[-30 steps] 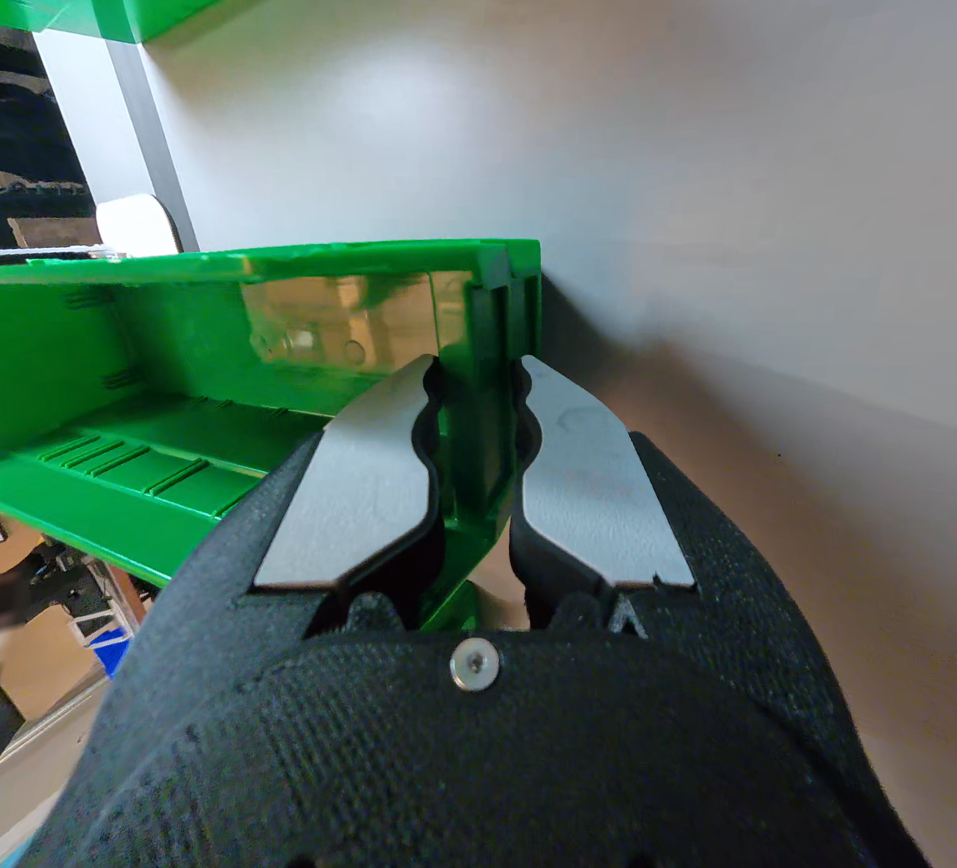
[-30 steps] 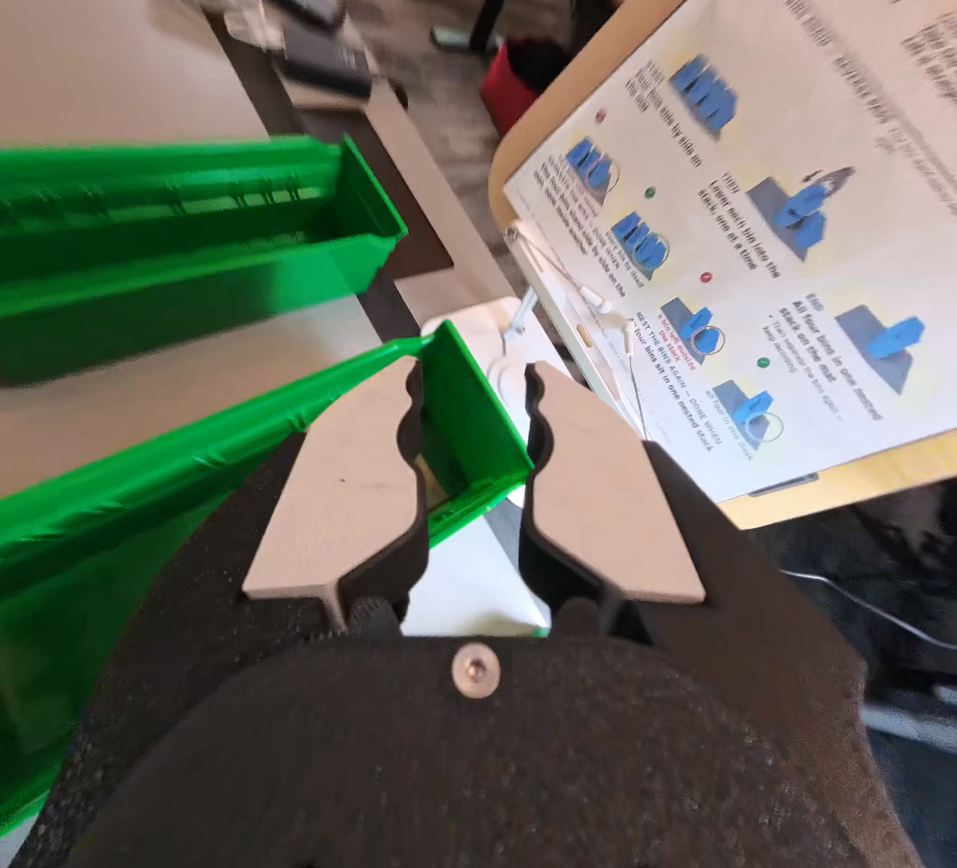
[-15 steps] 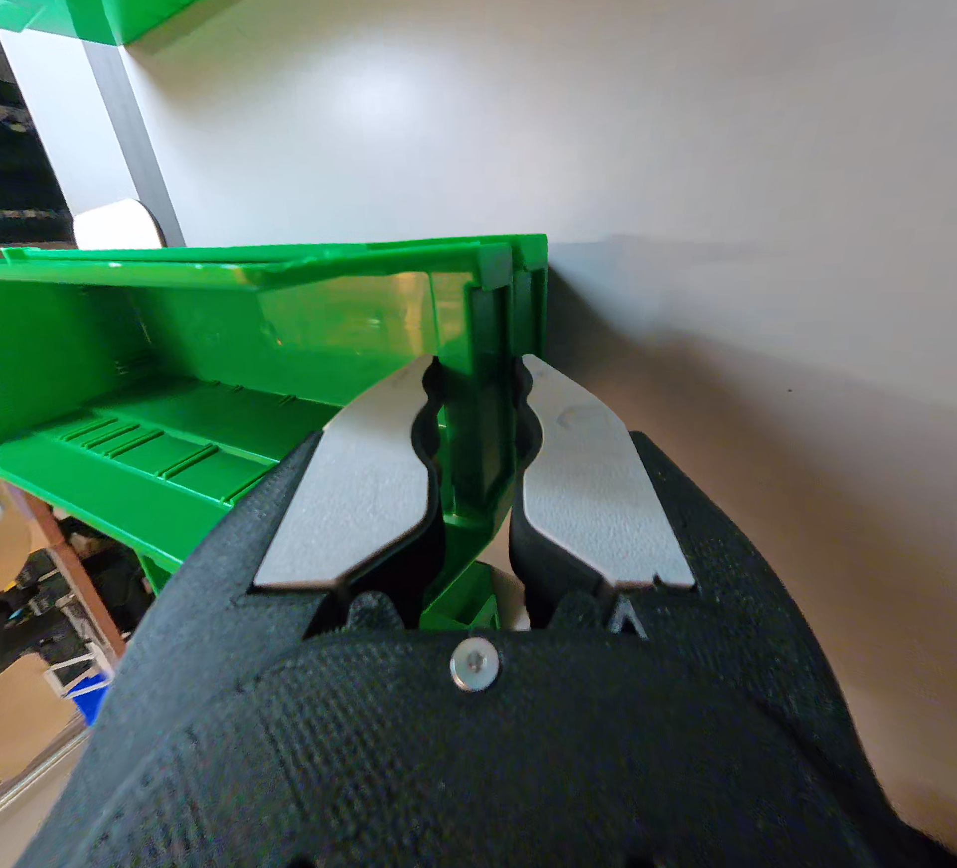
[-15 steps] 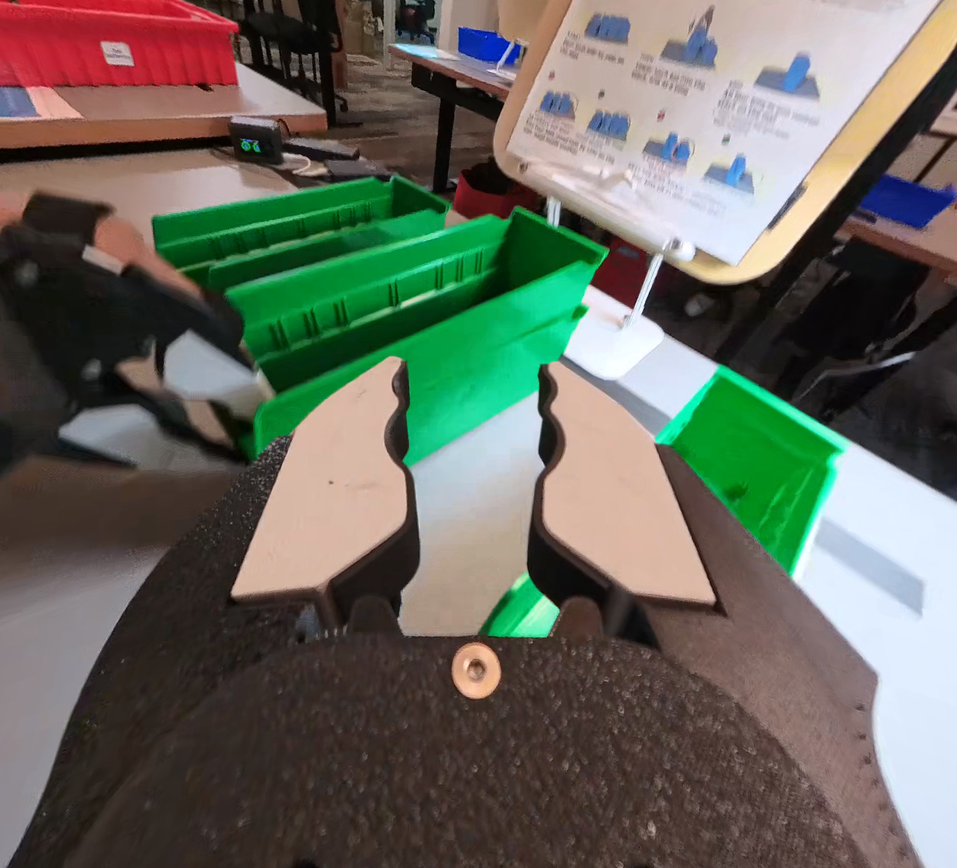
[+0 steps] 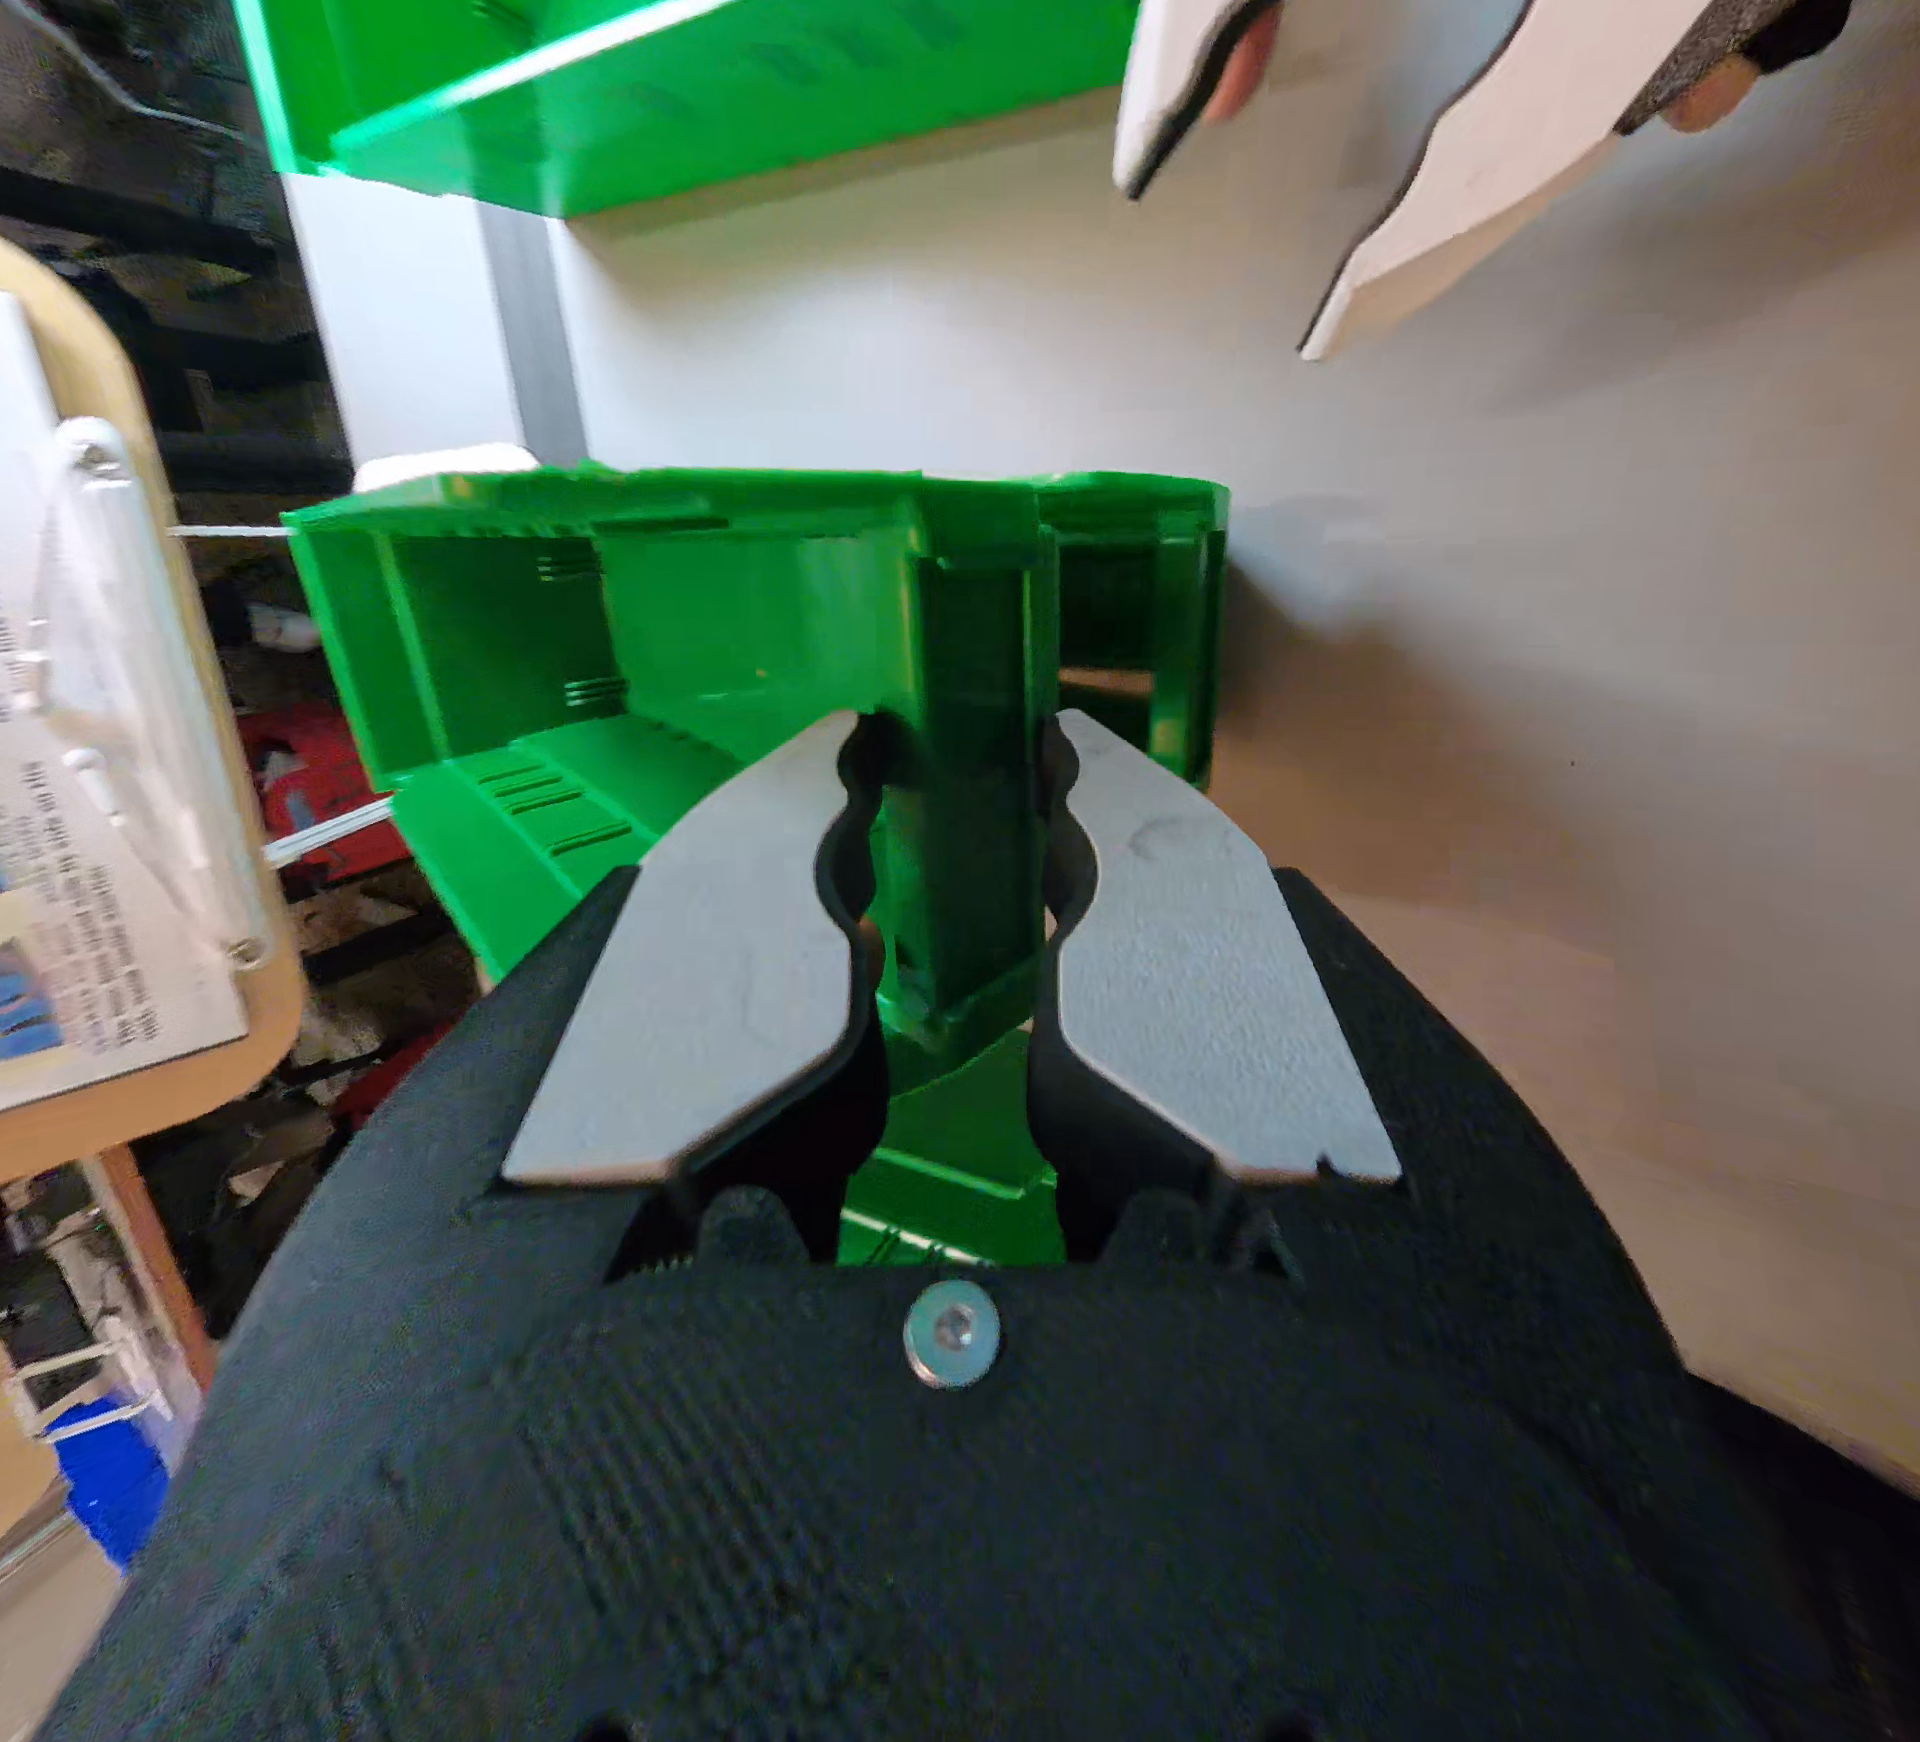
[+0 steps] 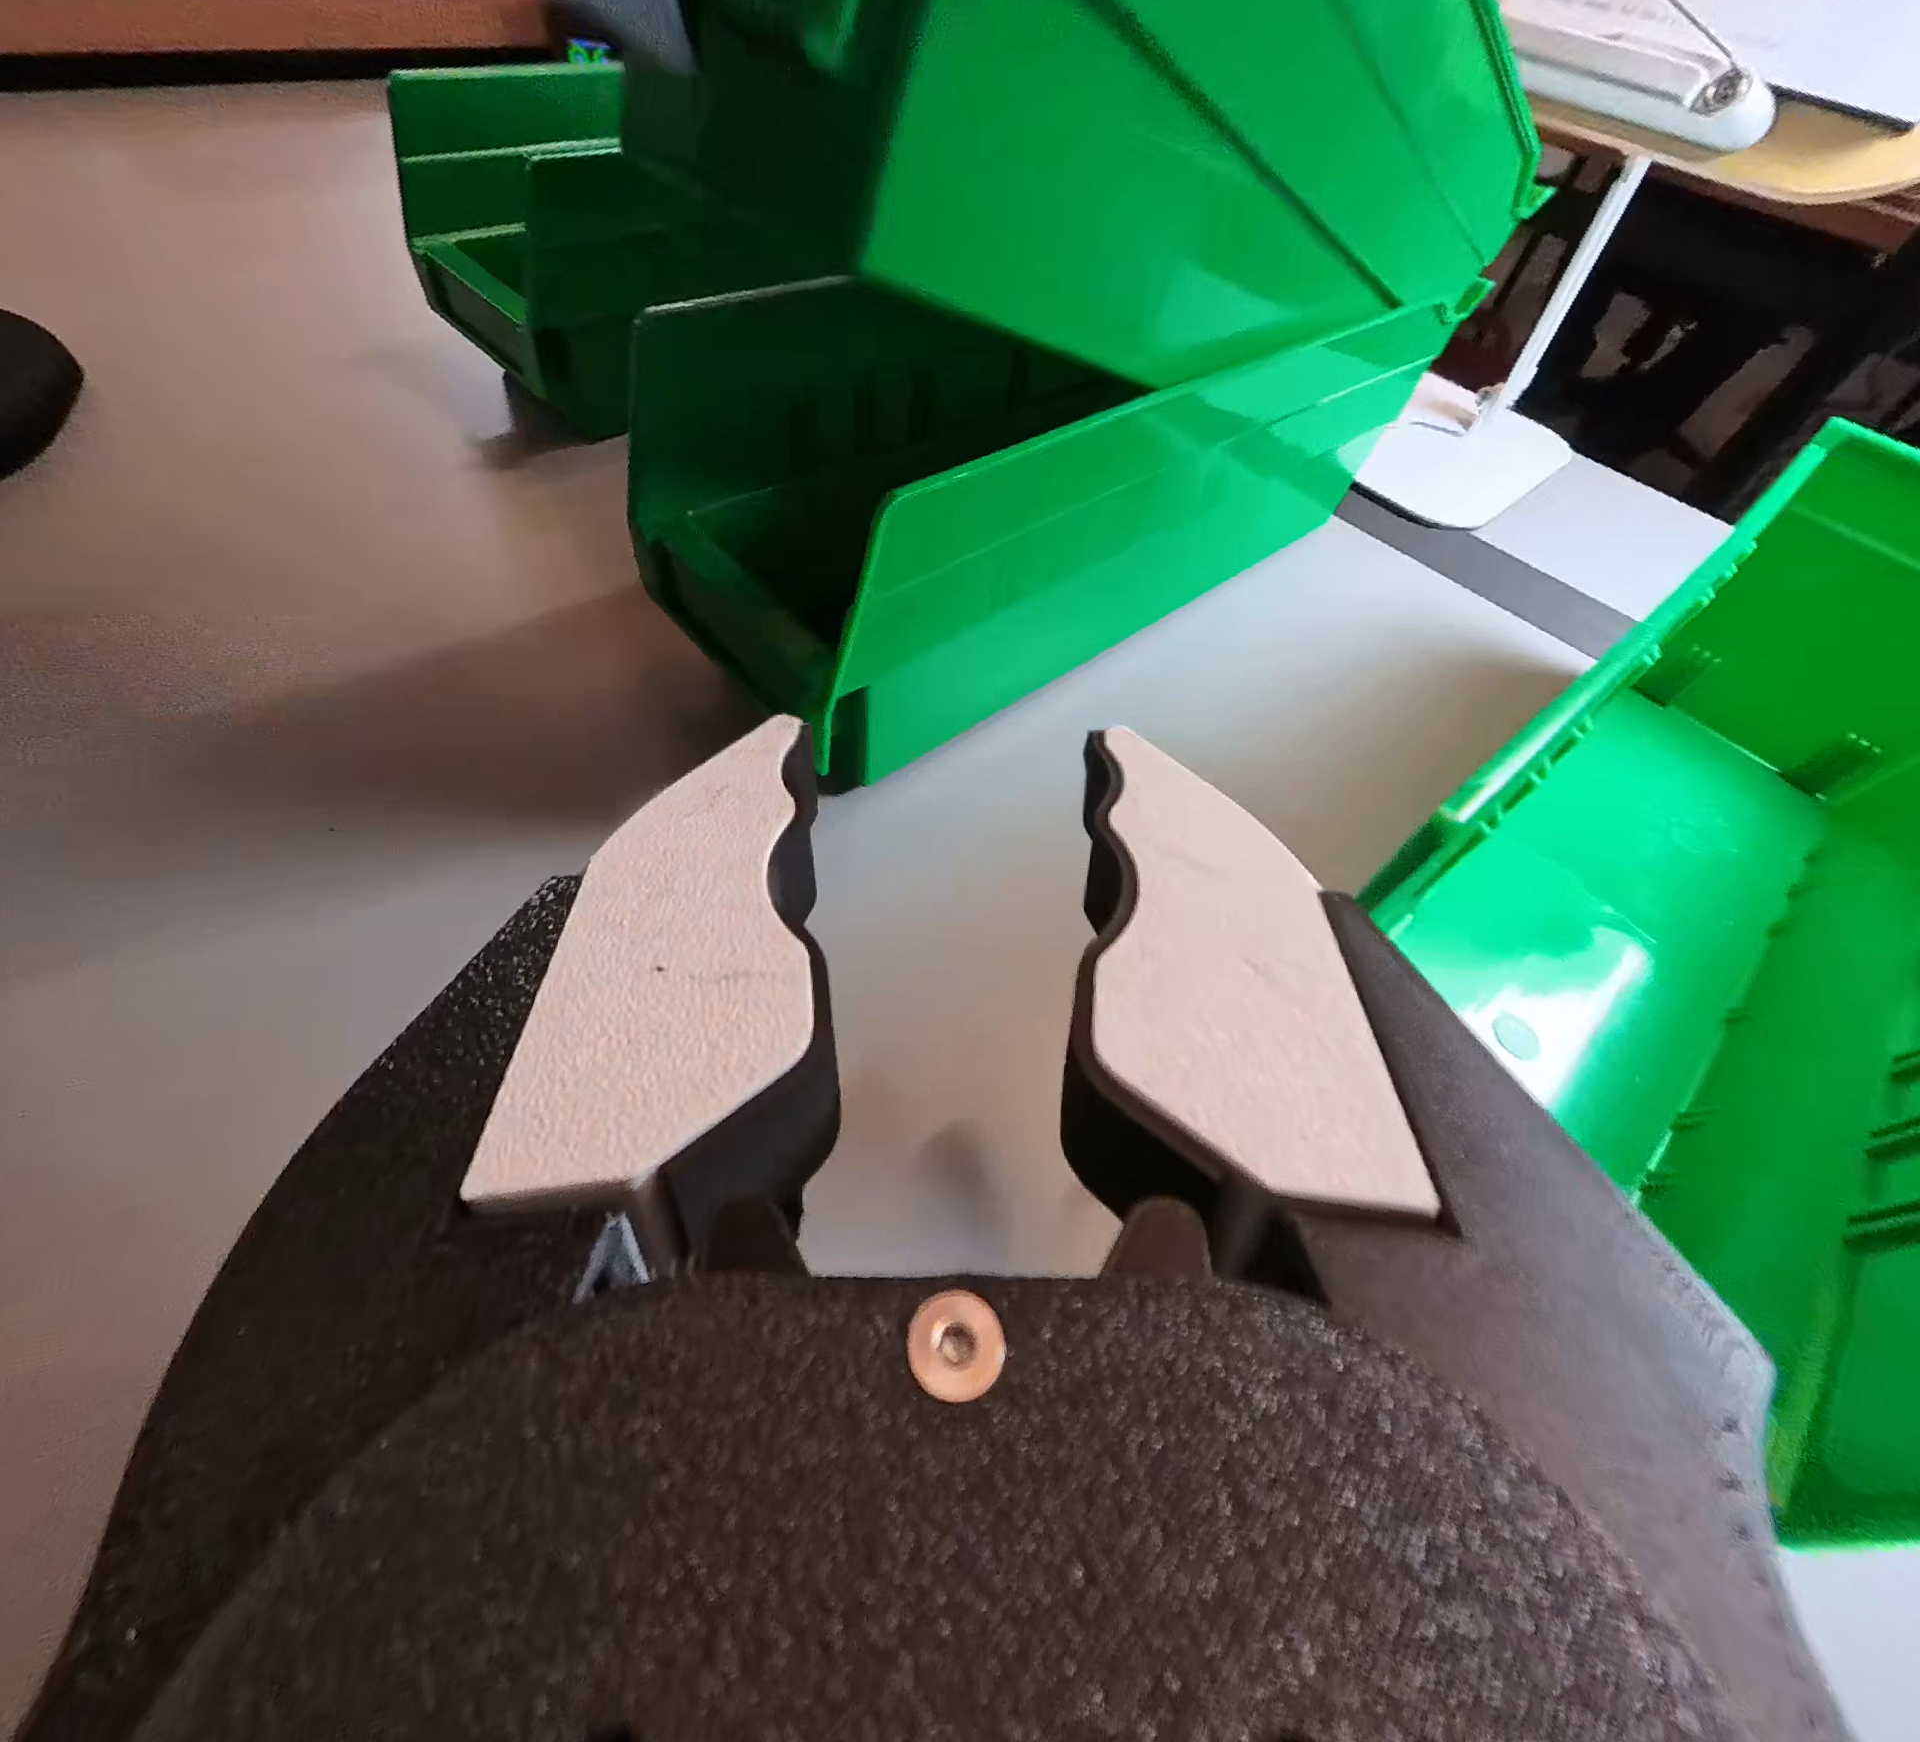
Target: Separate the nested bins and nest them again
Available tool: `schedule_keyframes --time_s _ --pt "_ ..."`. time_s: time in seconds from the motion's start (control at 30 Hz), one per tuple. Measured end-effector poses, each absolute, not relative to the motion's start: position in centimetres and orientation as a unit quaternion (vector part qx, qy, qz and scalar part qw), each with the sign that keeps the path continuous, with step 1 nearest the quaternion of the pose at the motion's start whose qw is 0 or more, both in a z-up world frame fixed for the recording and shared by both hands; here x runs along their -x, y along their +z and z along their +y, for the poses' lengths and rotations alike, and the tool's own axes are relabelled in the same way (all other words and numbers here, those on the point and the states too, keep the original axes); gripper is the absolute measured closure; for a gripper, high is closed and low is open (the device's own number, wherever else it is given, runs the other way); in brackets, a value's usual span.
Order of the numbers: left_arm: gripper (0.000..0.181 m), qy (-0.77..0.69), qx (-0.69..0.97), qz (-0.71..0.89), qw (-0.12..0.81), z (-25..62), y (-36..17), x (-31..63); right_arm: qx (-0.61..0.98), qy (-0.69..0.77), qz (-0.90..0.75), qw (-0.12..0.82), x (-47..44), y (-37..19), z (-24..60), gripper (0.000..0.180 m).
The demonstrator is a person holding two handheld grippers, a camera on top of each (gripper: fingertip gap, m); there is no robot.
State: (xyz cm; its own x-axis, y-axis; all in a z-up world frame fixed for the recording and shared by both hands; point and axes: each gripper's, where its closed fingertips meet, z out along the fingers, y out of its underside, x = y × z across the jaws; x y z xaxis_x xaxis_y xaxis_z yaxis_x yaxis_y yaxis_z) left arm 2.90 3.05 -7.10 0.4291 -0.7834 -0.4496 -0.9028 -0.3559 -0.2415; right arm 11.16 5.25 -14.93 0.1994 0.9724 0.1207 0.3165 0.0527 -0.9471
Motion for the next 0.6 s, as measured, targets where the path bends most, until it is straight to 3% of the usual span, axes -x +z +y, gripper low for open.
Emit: schedule_keyframes --time_s 0.03,0.3,0.6 --pt "0.151 0.139 0.811 0.515 0.241 3.2 -6.0 -2.6 0.604 0.336 -0.532 0.489 -11.3 -14.8 5.4 0.130" --pt "0.155 0.240 0.789 0.469 0.316 2.8 1.9 2.0 0.608 0.324 -0.517 0.508 -12.5 -13.0 5.0 0.123" --pt "0.156 0.261 0.772 0.447 0.369 2.2 4.0 3.7 0.600 0.344 -0.526 0.495 -11.5 -12.5 1.7 0.121"
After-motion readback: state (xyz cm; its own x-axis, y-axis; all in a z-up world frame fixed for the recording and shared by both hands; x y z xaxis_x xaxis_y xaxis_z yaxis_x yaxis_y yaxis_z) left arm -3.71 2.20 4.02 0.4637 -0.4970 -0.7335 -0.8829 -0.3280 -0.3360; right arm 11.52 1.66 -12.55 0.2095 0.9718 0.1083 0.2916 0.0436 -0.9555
